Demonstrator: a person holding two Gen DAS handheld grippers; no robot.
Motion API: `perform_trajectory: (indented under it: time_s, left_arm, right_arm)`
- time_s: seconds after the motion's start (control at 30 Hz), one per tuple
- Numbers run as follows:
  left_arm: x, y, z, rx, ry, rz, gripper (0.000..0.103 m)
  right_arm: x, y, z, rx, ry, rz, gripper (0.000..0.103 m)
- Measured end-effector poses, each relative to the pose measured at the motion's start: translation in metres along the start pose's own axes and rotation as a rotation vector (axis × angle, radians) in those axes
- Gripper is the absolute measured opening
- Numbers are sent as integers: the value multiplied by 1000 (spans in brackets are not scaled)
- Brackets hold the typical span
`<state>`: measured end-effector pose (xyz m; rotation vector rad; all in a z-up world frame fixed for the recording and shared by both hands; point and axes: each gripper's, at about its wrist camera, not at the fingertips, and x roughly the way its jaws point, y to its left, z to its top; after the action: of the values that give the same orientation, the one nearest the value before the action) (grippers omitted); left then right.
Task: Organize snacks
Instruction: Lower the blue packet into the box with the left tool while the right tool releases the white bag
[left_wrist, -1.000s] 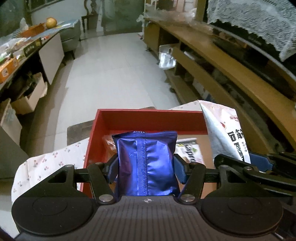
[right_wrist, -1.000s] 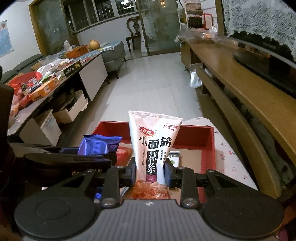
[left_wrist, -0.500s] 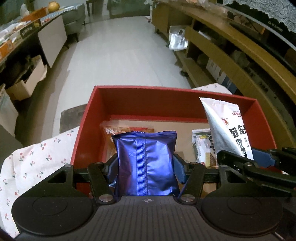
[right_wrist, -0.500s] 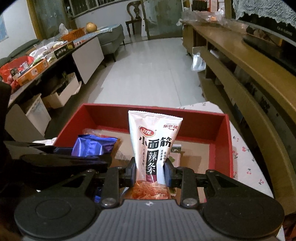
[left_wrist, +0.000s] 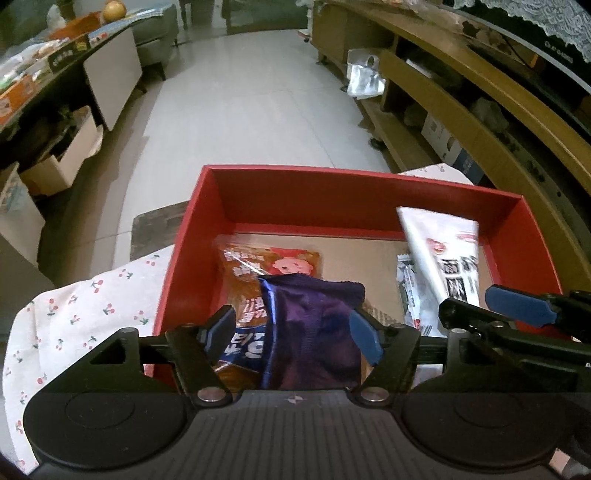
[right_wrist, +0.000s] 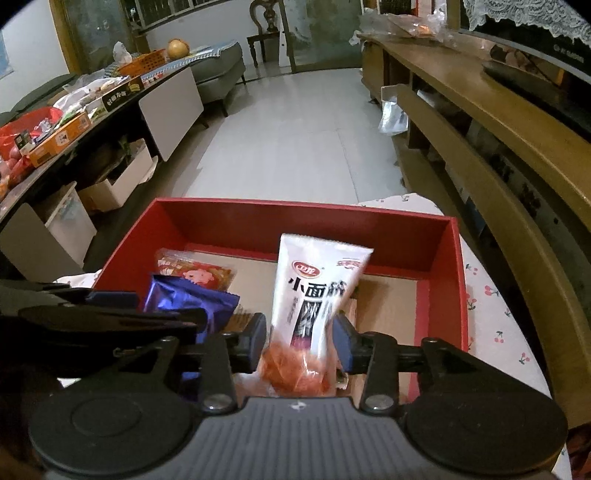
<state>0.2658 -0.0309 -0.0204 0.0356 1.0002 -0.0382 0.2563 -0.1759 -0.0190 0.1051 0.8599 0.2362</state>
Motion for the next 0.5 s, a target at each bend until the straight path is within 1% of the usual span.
perform_trajectory:
  time_s: [0.13,0.3,0.5]
  left_arm:
    - [-6,2,2,-10,-8,-12,81]
    - [-21,-1,0,-6,-29,-24,82]
    - [-41,-3,-7,-13,-53,-52,85]
  right_arm:
    - [-9,-2,2,13,-23,-7,59]
    - [-24,-2,2,17,-48,-26,60]
    - [-51,1,-6,28,-72,-29,62]
